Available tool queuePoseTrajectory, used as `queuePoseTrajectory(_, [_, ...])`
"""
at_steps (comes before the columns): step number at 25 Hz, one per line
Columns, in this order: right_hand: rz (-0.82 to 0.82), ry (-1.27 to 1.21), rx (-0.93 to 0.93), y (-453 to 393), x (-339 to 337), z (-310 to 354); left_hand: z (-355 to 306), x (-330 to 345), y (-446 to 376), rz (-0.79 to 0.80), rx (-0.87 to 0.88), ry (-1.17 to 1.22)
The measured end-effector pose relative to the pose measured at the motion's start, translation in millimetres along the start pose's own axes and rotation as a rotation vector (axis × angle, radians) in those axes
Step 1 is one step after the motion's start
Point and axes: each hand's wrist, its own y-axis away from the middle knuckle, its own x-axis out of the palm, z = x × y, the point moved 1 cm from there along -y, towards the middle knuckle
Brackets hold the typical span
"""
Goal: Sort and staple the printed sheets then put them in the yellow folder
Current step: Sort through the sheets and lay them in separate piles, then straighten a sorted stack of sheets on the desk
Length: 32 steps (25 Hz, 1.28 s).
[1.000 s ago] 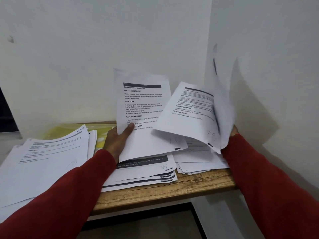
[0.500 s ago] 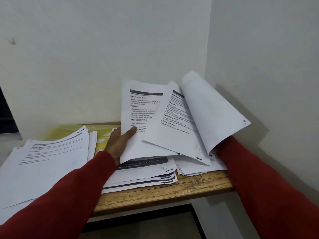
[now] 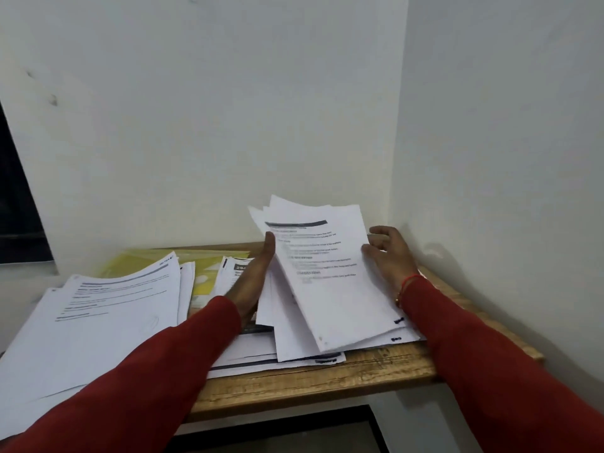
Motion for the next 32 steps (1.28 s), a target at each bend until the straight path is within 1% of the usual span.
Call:
queuePoseTrajectory(2, [-0.038,-0.028,0.035,-2,-4,3,-4,11,0,0.023,0.056,-0.010])
queuePoseTrajectory(3, [-0.047,-0.024,0.040,-7,-8,7,-3,13,-4,0.001,0.097,-0.053])
queuePoseTrajectory(6, [-0.067,0.072,0.020,-22,-32,21,1,23,-21,-0.142,0.170,-0.196])
queuePoseTrajectory(7, [-0.062,0.105,0.019,-28,-42,27,1,30,-25,-0.178,0.159,-0.195])
queuePoseTrajectory(9, [0.017,0.190,0.048,-36,-67,39,3,49,-36,-0.222,0.102,-0.179])
queuePoseTrajectory(10, [0.063,0.239,0.076,-38,-79,41,3,60,-42,-0.220,0.083,-0.232])
queuePoseTrajectory(11, [0.085,0.289,0.097,-41,-90,38,1,70,-43,-0.195,0.061,-0.328])
queuePoseTrajectory(12, [0.071,0.368,0.113,-44,-99,31,-1,78,-44,-0.167,0.029,-0.437])
queuePoseTrajectory(14, [0.044,0.566,0.134,-47,-108,10,-8,78,-37,-0.191,-0.014,-0.609])
queuePoseTrajectory(17, [0.136,0.766,0.211,-43,-105,-18,-21,40,-20,-0.289,0.070,-0.811])
queuePoseTrajectory(19, [0.184,0.953,0.183,-40,-100,-15,-28,6,-7,-0.292,0.138,-1.009])
queuePoseTrajectory(20, [0.167,1.036,0.140,-38,-96,-9,-33,-12,2,-0.296,0.170,-1.103])
queuePoseTrajectory(21, [0.144,1.064,0.090,-35,-89,0,-37,-30,10,-0.312,0.192,-1.182])
queuePoseTrajectory(22, [0.145,1.024,0.049,-29,-79,12,-42,-48,18,-0.351,0.208,-1.246])
queuePoseTrajectory(23, [0.182,0.942,0.001,-20,-65,27,-46,-67,27,-0.404,0.218,-1.289])
queuePoseTrajectory(25, [0.322,0.814,-0.103,10,-23,54,-53,-113,43,-0.548,0.217,-1.353])
queuePoseTrajectory(27, [0.475,0.777,-0.220,44,25,75,-60,-160,61,-0.702,0.168,-1.362])
queuePoseTrajectory(28, [0.544,0.749,-0.273,61,52,82,-64,-181,75,-0.785,0.101,-1.369])
queuePoseTrajectory(30, [0.664,0.692,-0.341,94,107,88,-67,-214,105,-0.915,-0.120,-1.385])
queuePoseTrajectory(32, [0.763,0.705,-0.351,120,158,89,-64,-233,131,-0.932,-0.356,-1.459])
